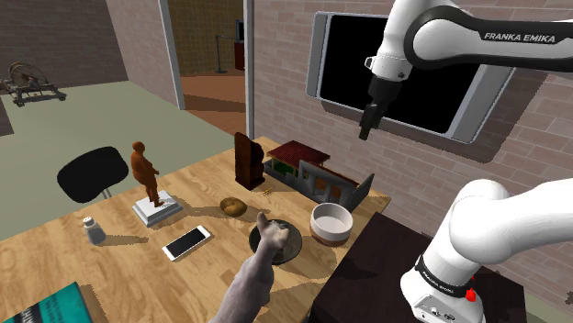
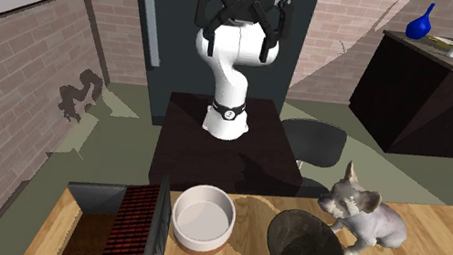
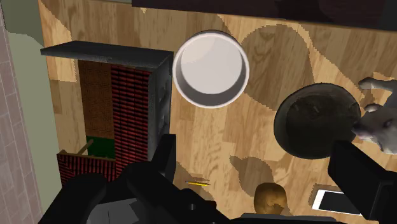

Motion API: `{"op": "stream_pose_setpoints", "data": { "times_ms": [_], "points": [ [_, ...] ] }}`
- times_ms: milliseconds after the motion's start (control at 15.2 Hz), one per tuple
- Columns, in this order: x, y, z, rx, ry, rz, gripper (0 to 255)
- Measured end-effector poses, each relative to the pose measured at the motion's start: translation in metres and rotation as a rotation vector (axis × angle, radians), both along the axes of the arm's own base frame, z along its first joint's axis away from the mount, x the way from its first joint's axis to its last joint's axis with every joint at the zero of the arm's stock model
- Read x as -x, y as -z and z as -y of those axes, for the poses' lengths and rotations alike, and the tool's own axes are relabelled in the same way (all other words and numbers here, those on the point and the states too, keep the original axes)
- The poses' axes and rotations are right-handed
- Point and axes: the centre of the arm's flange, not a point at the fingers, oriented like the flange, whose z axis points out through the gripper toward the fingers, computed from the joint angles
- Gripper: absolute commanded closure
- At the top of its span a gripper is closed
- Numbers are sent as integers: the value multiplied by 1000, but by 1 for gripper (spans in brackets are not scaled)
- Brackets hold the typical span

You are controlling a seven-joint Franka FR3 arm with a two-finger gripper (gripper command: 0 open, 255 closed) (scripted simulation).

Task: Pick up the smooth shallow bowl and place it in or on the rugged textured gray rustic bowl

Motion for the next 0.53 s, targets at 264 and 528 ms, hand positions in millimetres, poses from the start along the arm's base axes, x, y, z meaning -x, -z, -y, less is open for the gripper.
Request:
{"op": "stream_pose_setpoints", "data": {
  "times_ms": [264, 528],
  "points": [
    [-4, 25, -5, -4, 0, -4, 0],
    [-13, 77, -4, -12, -1, -11, 0]
  ]
}}
